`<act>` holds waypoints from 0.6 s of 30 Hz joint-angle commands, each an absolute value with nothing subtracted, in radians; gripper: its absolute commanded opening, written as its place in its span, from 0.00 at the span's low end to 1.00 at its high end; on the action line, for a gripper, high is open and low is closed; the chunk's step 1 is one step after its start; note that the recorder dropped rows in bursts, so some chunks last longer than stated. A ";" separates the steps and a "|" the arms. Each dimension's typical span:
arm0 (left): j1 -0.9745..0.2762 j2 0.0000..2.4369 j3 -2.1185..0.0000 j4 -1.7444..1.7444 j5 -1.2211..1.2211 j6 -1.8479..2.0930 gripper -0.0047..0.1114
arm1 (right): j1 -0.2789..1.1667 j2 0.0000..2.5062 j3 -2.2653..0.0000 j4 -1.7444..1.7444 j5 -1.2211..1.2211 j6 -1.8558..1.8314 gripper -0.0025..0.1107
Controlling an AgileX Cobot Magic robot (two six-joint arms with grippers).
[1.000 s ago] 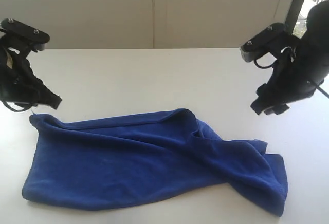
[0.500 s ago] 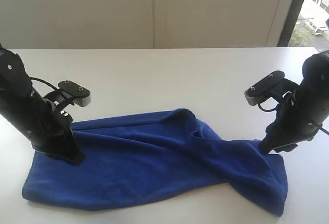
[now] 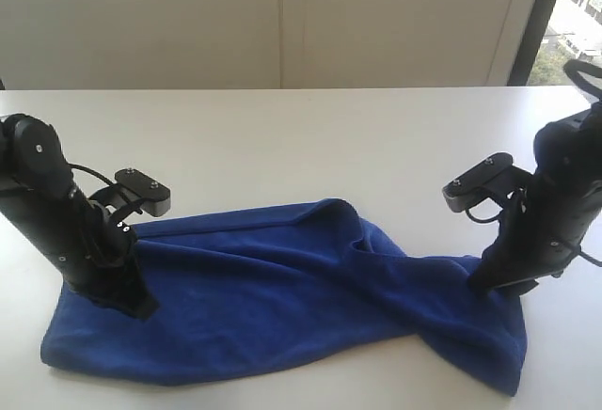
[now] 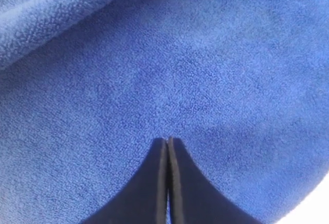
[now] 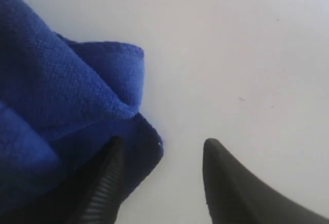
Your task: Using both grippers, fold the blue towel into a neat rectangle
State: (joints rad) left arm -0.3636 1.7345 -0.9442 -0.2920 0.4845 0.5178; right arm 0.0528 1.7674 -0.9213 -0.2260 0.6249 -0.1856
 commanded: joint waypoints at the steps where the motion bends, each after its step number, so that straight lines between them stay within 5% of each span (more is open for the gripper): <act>1: -0.362 1.736 -0.938 -0.292 0.494 0.521 0.04 | 0.048 1.786 -0.916 -0.229 0.612 -0.179 0.41; 7: -0.362 1.757 -0.938 -0.292 0.494 0.510 0.04 | 0.048 1.820 -0.916 -0.224 0.600 -0.179 0.39; 18: -0.362 1.816 -0.938 -0.292 0.498 0.509 0.04 | 0.048 1.850 -0.918 -0.216 0.603 -0.179 0.09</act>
State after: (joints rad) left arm -0.3636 1.7854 -0.9482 -0.2922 0.4872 0.5135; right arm 0.0528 1.8246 -0.9253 -0.1958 0.6111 -0.1834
